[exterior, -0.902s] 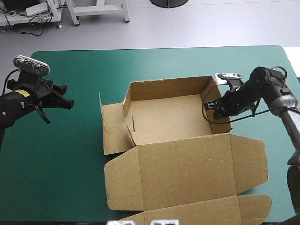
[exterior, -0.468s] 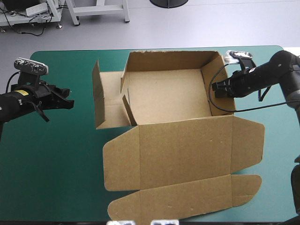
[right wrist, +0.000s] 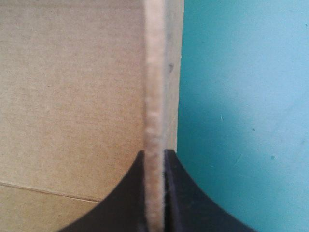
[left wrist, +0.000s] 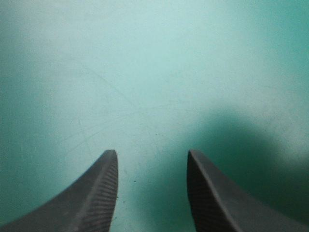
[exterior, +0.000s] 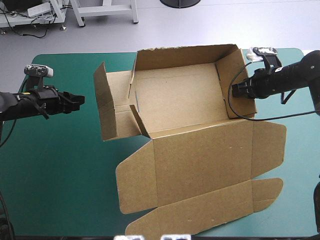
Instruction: Fold the box
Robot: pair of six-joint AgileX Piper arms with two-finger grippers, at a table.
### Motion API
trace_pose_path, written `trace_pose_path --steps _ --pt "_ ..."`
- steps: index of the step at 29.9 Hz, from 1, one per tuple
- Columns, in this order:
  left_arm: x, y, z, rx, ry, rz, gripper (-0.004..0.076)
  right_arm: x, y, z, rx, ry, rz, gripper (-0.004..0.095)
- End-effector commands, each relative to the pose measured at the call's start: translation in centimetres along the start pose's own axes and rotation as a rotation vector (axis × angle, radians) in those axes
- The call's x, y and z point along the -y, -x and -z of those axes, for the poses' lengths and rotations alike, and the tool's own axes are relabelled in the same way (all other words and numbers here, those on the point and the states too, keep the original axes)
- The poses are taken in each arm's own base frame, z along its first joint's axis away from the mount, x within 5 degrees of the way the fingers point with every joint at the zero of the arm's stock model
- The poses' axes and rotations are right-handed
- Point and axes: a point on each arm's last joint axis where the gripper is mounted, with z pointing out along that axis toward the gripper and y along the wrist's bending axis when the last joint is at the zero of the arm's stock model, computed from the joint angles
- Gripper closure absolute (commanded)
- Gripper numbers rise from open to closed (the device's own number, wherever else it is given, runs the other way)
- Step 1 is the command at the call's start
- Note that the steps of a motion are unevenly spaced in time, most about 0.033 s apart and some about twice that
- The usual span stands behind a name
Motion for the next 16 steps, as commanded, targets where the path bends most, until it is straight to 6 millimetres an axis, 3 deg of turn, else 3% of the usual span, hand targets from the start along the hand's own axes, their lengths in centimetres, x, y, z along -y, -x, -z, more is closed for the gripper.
trace_pose_path --steps 1,11,16 --pt "0.5 1.3 0.0 0.066 -0.100 0.021 0.0391 -2.1 0.9 2.5 0.124 0.069 0.022 0.0933" --pt "0.7 1.6 -3.1 0.089 -0.465 0.115 0.0391 -2.2 1.3 2.6 0.169 0.079 0.019 0.0933" --pt "3.0 1.8 -4.1 0.079 -0.588 0.094 0.0391 -2.1 1.6 2.5 0.198 0.068 0.017 0.0933"
